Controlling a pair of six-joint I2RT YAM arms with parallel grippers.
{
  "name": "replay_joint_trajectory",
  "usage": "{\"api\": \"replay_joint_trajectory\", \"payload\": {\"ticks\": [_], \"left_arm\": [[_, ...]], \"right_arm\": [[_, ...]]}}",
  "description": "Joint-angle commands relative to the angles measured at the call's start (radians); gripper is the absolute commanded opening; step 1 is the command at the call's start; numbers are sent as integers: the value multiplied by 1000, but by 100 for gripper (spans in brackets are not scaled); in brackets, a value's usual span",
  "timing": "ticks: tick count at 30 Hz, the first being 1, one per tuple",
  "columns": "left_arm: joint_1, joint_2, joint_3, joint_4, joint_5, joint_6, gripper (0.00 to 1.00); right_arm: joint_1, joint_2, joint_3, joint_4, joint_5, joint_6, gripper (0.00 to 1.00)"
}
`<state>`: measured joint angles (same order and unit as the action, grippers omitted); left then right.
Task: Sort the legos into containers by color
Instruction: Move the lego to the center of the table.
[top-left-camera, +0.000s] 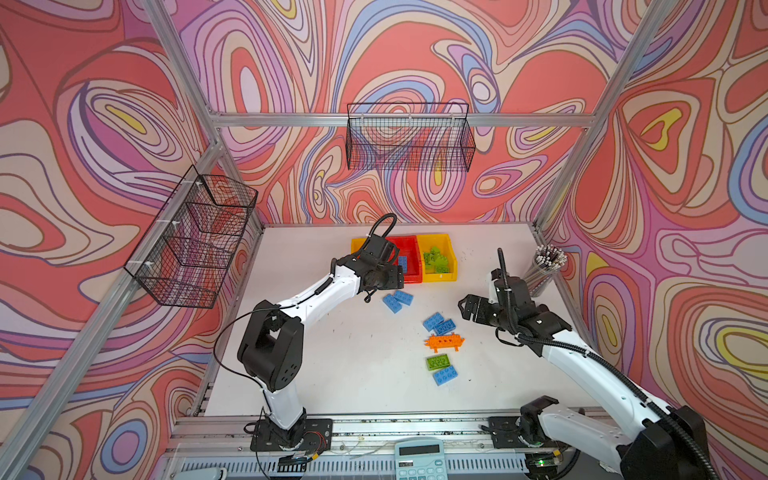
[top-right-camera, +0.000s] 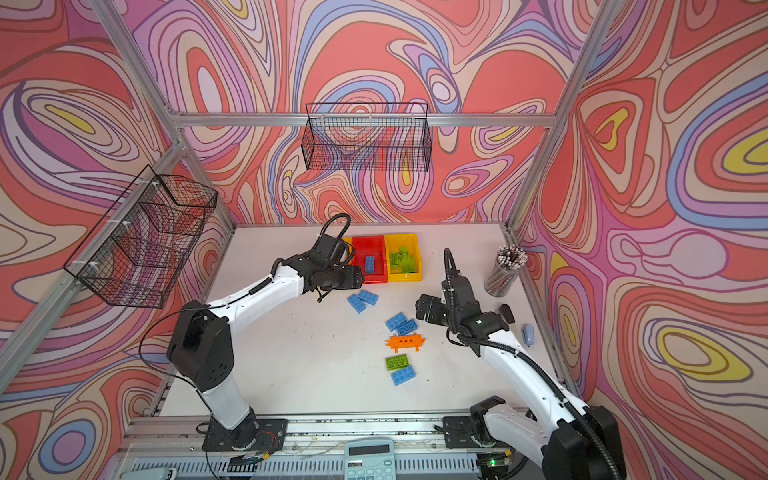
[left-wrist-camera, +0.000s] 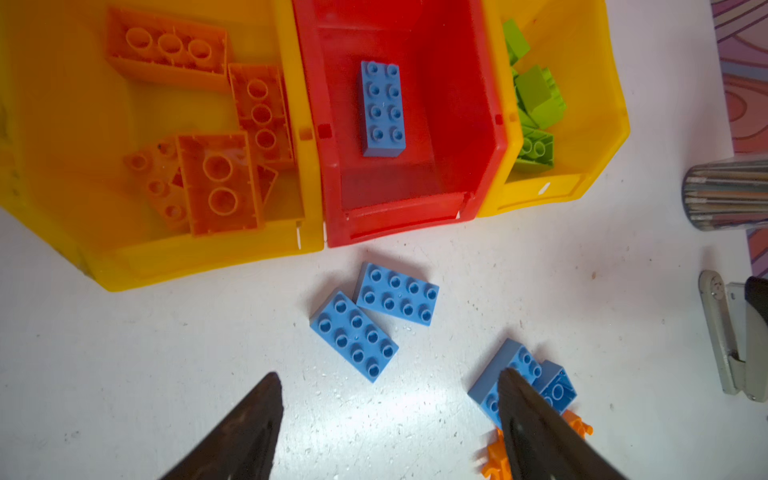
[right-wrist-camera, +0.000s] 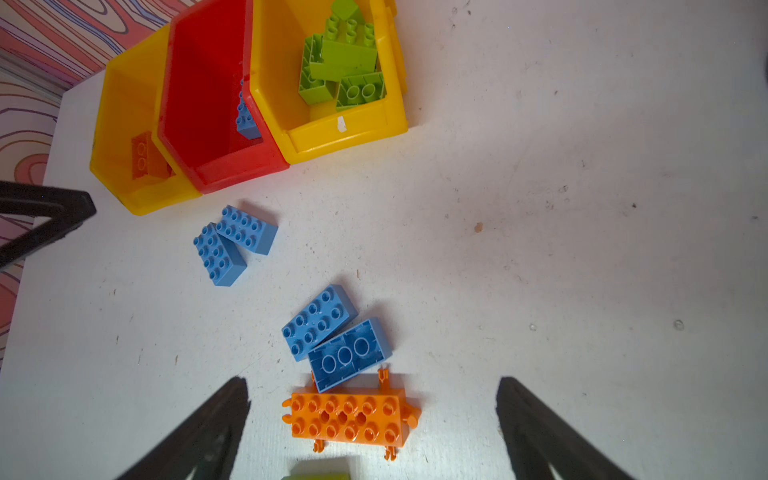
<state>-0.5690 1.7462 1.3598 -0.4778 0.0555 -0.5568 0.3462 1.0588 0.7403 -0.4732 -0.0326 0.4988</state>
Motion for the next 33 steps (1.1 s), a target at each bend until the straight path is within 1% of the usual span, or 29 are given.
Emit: {"api": "replay_joint_trajectory", "payload": {"ticks": [1, 6, 9, 12, 17, 22, 27, 33], "left_arm": [[-7, -49, -104, 31, -12, -30, 83], [-9, -91, -225, 67, 3, -53, 86], [-18, -128, -280, 75, -4, -53, 91], [-23, -180, -335, 82, -14, -53, 99], [-23, -300, -445, 85, -53, -58, 100], [-23, -428, -553, 78, -93, -66, 100], [-23, -527, -625, 54, -133, -72, 100], [-22, -640, -685, 19, -181, -76, 100]], "right_arm": [[-4, -22, -26, -18, 13, 4, 98], [-4, -36, -63, -6, 3, 18, 98], [-3, -11, -89, -1, -3, 18, 98], [-3, 21, -126, 25, -22, 31, 98], [19, 65, -166, 88, -45, 66, 98], [142, 199, -149, 158, -21, 102, 98], [261, 346, -100, 234, -21, 153, 98], [366, 451, -3, 195, 53, 181, 98]]}}
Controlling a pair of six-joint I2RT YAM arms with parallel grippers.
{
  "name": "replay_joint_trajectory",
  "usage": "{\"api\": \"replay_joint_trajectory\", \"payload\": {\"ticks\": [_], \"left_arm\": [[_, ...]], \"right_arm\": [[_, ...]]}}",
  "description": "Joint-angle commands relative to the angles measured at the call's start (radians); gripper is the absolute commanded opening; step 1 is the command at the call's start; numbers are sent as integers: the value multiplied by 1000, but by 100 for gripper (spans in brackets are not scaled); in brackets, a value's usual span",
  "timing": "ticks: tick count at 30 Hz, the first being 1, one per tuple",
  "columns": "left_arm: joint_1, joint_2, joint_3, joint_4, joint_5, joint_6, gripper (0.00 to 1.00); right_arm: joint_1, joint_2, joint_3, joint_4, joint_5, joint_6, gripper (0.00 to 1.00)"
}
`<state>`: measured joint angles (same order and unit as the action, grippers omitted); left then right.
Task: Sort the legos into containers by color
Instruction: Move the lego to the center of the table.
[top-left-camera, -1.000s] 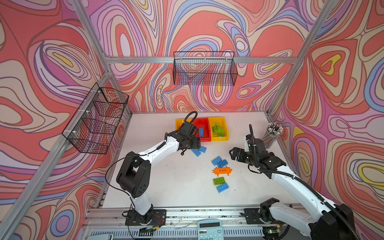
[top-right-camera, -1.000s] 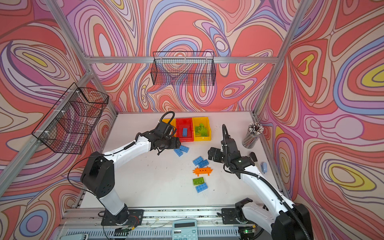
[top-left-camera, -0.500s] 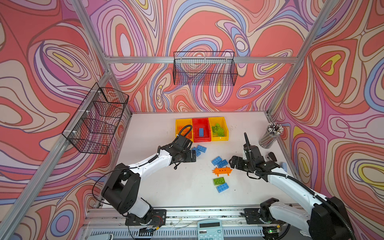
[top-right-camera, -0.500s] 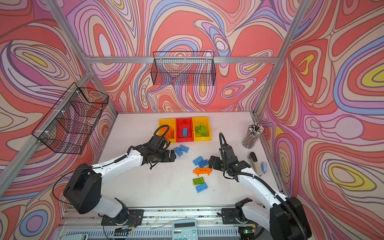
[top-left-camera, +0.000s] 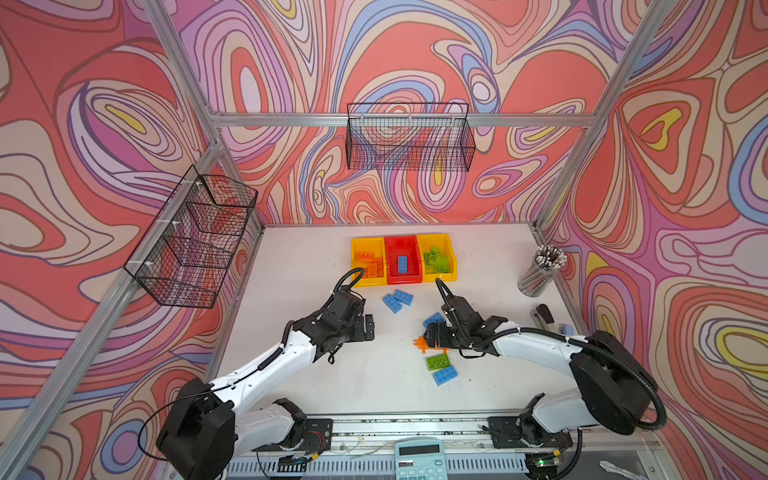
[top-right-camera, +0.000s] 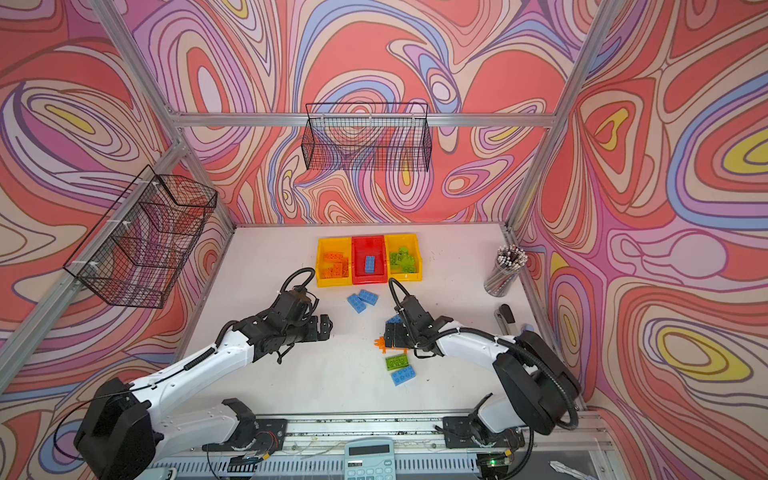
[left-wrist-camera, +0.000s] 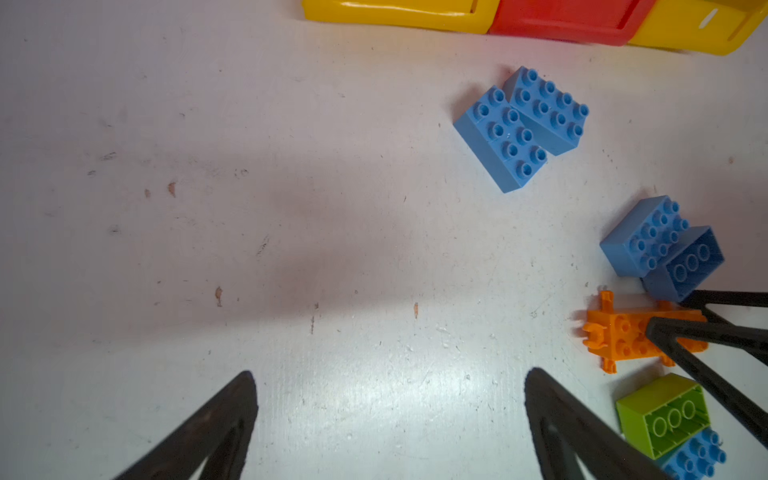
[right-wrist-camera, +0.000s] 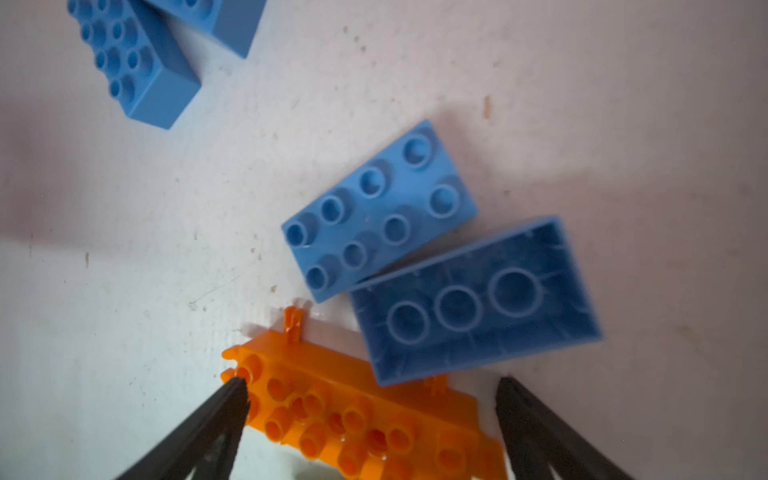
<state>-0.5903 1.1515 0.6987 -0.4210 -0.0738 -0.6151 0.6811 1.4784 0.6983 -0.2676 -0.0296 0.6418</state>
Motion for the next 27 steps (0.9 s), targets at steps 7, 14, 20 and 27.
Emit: {"api": "replay_joint_trajectory", "payload": {"ticks": [7, 14, 20, 27], "left_arm": [[7, -144, -94, -56, -72, -41, 100], [10, -222, -135, -111, -87, -79, 100], [12, -323, -164, -160, -120, -122, 100], [12, -351, -163, -191, -120, -149, 100]], "right_arm": [[125, 119, 148, -108, 134, 27, 98], [167, 175, 210, -150, 108, -51, 97], [178, 224, 266, -198, 96, -149, 94], [179, 212, 286, -210, 38, -239, 94]]}}
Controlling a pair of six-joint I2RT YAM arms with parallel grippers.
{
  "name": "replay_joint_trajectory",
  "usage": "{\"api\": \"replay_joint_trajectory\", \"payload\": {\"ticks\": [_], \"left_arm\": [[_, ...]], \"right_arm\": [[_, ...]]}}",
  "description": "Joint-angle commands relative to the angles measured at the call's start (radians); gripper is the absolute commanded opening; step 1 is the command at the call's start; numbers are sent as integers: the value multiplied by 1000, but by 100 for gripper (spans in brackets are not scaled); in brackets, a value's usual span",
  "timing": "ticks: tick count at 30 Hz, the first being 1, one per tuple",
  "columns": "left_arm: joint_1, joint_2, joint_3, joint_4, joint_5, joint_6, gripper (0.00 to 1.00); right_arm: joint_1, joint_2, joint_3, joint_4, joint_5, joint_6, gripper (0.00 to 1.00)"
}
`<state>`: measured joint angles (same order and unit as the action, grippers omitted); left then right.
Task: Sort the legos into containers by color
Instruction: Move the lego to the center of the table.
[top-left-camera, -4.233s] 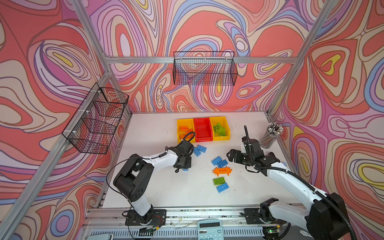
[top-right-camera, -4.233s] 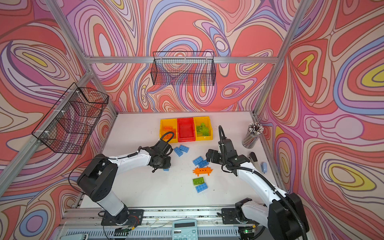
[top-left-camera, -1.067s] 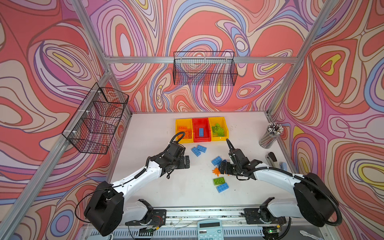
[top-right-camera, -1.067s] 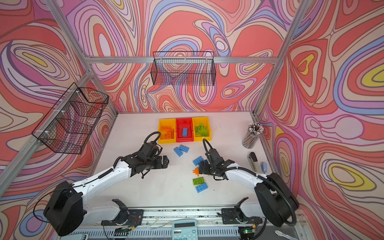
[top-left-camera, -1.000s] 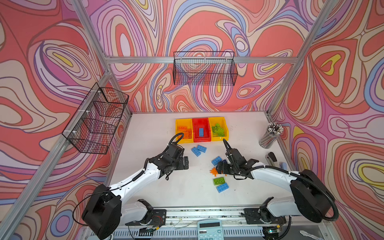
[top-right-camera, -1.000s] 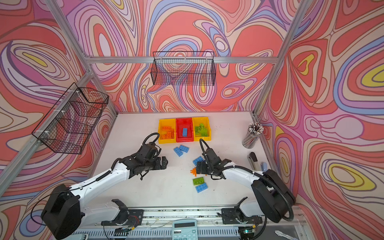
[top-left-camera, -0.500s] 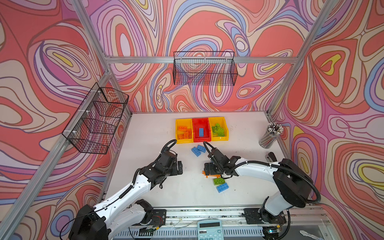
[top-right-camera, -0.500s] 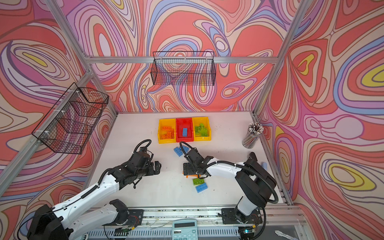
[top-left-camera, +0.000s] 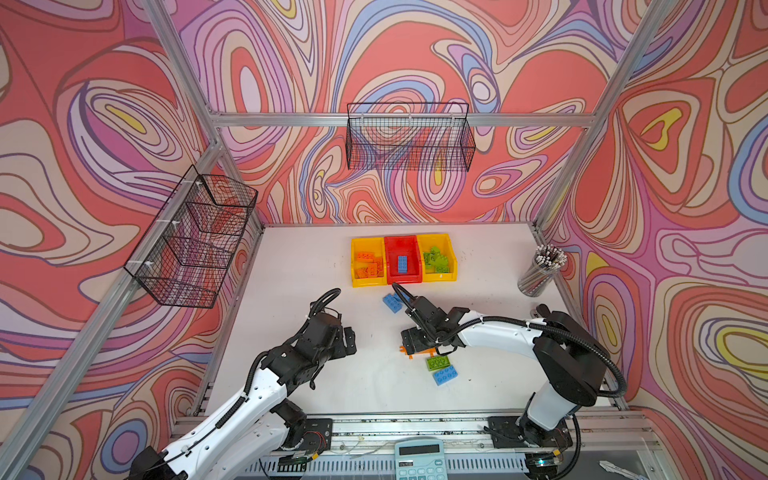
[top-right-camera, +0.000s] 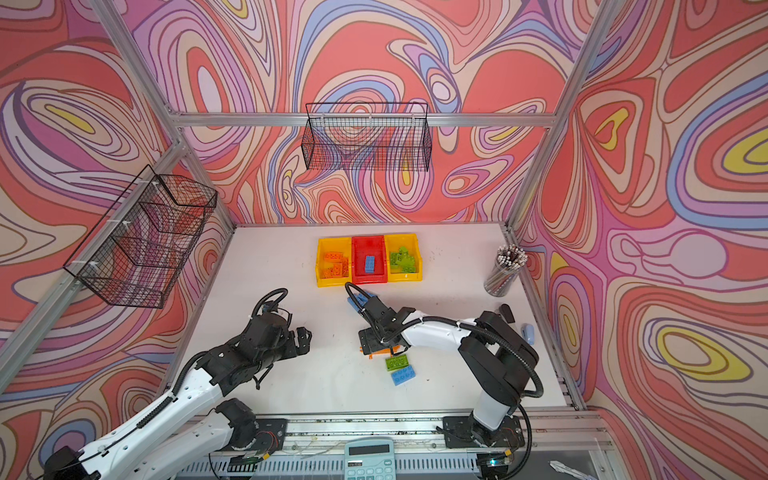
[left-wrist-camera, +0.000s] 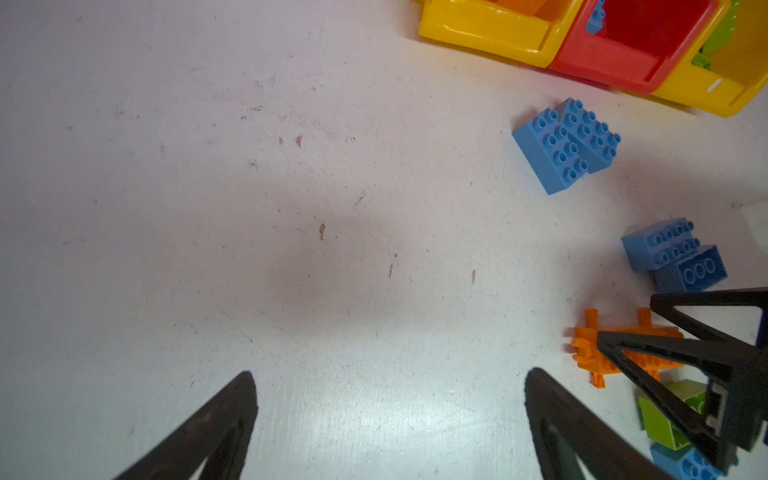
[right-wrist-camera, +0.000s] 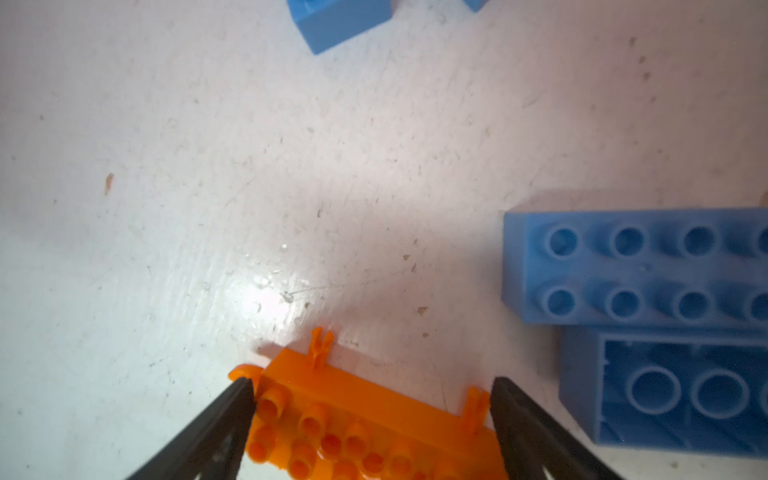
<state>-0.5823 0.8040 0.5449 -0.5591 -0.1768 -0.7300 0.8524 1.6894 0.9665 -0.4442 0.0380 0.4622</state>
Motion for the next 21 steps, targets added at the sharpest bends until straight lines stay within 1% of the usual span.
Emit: {"api": "replay_joint_trajectory", "payload": {"ticks": [1, 7, 14, 19, 21], "left_arm": [[4, -1, -10, -52, -12, -38, 100], [4, 4, -13, -49, -5, -49, 100], [4, 8, -10, -49, -9, -49, 100], [4, 9, -12, -47, -10, -54, 100], [4, 8, -14, -45, -14, -56, 100]], "right_arm": [[9, 2, 21, -38, -39, -69, 93], [36, 4, 18, -69, -49, -105, 98], [39, -24, 17, -92, -64, -169, 98], [38, 7, 24, -105, -56, -195, 96], [39, 27, 28, -101, -34, -188, 96]]}}
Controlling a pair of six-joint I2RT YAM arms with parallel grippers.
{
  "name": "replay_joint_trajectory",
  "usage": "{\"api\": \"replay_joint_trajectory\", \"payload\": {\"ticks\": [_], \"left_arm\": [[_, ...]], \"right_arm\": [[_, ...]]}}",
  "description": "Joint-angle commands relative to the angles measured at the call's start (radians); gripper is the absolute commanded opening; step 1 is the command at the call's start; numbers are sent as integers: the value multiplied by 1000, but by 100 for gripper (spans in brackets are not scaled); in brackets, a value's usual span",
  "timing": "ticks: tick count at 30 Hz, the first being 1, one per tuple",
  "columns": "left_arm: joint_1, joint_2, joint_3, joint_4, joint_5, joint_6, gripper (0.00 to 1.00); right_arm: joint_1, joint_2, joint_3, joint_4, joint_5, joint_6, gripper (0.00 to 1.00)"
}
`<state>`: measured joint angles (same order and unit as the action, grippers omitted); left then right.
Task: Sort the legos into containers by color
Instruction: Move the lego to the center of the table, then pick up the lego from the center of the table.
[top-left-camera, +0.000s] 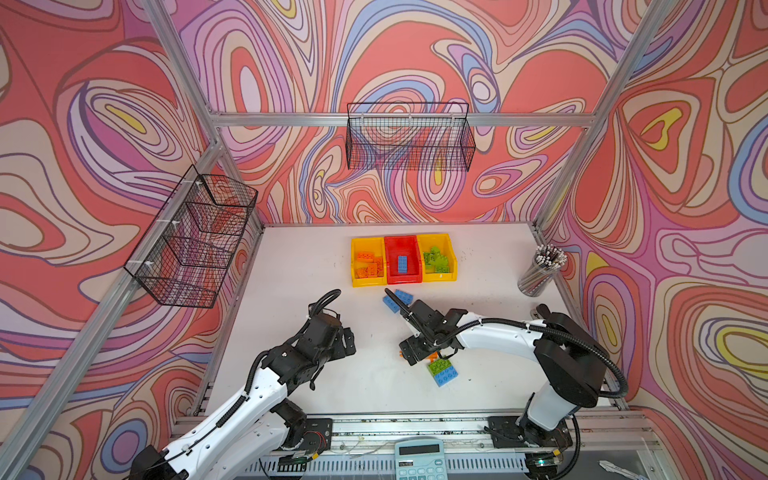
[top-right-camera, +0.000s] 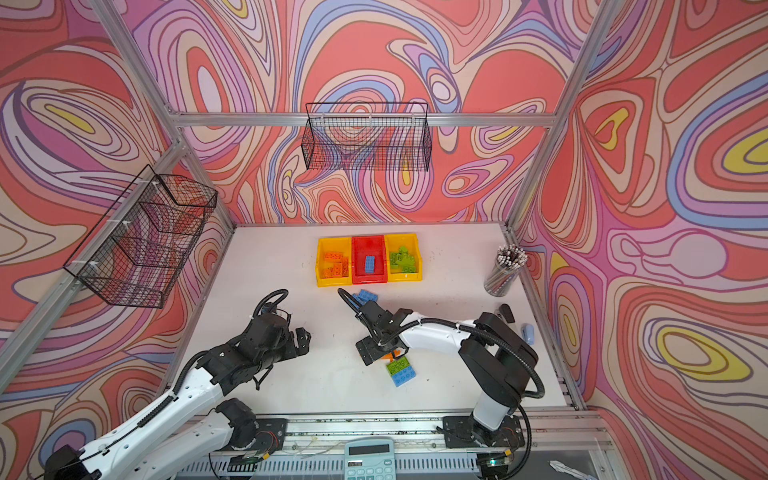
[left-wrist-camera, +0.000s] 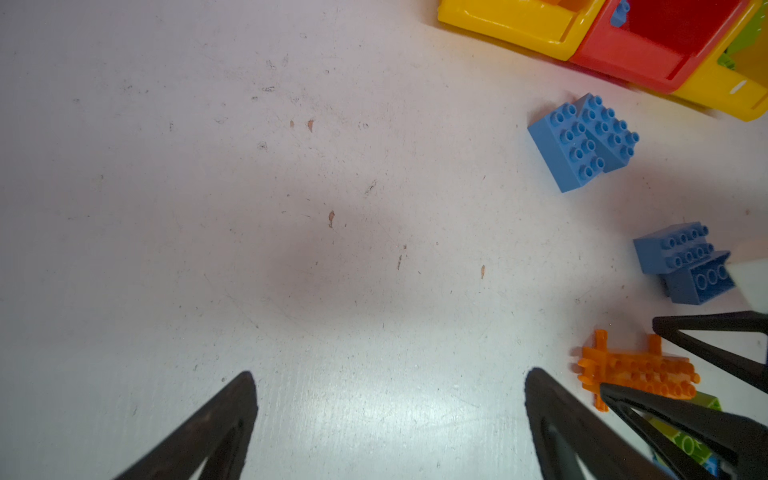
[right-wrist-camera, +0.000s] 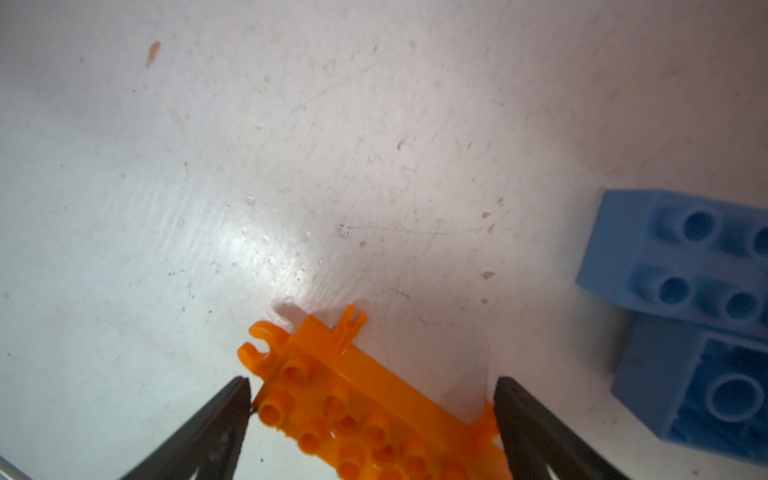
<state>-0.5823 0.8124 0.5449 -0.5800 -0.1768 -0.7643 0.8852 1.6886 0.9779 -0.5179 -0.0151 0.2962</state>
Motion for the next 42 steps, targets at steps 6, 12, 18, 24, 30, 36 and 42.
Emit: {"api": "replay_joint_trajectory", "payload": {"ticks": [6, 12, 18, 24, 30, 36, 42], "left_arm": [[4, -1, -15, -19, -18, -21, 100], [4, -4, -5, -28, -32, -10, 100], [4, -4, 7, -36, -43, -1, 100], [5, -7, 5, -37, -46, 0, 100], [4, 4, -3, -22, -37, -7, 100], [5, 4, -7, -7, -22, -9, 100], [5, 1, -11, -10, -15, -7, 100]], "right_arm": [[5, 67, 59, 19, 63, 23, 95], [-14, 166, 168, 21, 87, 50, 95], [-66, 199, 234, 0, 45, 39, 94], [-65, 125, 213, -75, -16, -37, 93], [-60, 5, 146, -121, -41, -76, 92], [-59, -31, 91, -175, 2, -85, 84], [-46, -30, 49, -150, -9, -72, 75]]}}
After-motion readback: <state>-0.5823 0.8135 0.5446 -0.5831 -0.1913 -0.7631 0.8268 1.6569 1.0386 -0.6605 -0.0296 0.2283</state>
